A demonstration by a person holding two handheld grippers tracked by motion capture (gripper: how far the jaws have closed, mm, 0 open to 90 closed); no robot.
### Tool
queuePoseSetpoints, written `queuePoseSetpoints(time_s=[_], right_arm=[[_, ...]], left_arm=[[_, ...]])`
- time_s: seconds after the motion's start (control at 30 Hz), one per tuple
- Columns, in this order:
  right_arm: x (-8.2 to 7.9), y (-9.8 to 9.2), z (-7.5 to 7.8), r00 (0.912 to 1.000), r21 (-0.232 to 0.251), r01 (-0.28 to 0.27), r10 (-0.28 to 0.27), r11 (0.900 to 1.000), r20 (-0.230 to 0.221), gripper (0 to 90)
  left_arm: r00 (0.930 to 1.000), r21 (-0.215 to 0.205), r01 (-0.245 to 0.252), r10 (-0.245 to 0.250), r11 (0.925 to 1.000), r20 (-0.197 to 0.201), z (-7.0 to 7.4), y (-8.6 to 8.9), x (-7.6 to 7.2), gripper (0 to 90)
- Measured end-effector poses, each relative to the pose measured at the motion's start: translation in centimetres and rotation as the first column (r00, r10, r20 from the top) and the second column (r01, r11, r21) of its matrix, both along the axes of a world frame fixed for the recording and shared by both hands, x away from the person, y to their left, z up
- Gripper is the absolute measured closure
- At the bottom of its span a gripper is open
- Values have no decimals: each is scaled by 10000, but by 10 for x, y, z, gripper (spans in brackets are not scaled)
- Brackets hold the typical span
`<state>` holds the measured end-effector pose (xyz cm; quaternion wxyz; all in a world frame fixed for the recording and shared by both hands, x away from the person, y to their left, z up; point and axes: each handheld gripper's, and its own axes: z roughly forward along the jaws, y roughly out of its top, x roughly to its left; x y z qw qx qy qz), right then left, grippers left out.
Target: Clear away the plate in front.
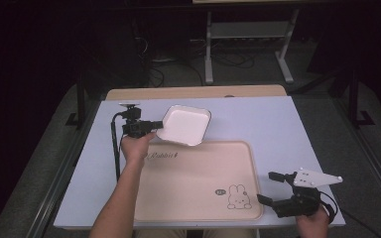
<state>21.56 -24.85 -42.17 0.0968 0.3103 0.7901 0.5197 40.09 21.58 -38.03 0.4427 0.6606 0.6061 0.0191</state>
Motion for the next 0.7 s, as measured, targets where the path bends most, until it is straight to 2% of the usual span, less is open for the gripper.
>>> queuePoseSetpoints(time_s=[0.33, 0.43, 0.7], right_arm=[[0, -1, 0, 10000, 47, 1, -1, 10000, 9, 132], [0, -1, 0, 10000, 52, -1, 1, 10000, 20, 132], [0, -1, 0, 10000, 67, -20, 20, 10000, 45, 132]], left_arm=[[10000, 36, 1, -1, 10000, -98, -5, 4, -11, 888], [10000, -74, -1, 0, 10000, -89, -7, 5, -16, 889], [9999, -45, 68, -69, 10000, -143, -12, 8, -30, 889]])
